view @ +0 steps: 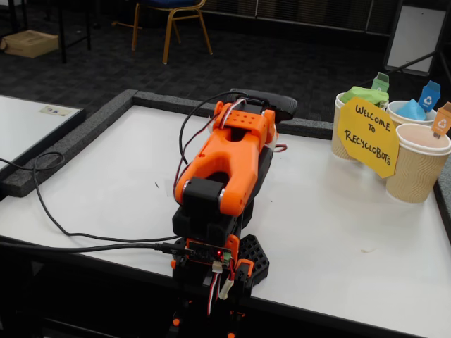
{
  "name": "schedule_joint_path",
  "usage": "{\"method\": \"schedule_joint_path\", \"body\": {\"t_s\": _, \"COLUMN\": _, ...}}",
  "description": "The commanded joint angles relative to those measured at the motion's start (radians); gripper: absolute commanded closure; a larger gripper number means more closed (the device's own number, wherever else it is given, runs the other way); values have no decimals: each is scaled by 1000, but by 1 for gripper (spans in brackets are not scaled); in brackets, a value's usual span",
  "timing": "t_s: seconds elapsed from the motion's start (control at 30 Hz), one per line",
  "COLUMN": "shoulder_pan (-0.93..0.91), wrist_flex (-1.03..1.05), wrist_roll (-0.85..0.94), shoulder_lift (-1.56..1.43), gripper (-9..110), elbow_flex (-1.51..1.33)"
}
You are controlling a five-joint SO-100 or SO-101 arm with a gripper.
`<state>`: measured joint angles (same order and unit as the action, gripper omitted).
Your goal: Sort rubbish by color.
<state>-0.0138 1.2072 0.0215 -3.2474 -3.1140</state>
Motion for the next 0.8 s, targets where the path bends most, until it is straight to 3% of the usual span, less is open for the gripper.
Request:
{"method": "schedule_joint_path", "body": {"t_s": 0.0, "shoulder_pan": 20, "wrist_flex": 14, "wrist_roll": 5, "shoulder_lift": -38, "gripper": 101, "elbow_flex": 98}}
{"method": "schedule_joint_path", "body": {"t_s": 0.77, "shoulder_pan": 28, "wrist_flex": 12, "wrist_roll": 5, "shoulder_lift": -40, "gripper": 101, "elbow_flex": 98}}
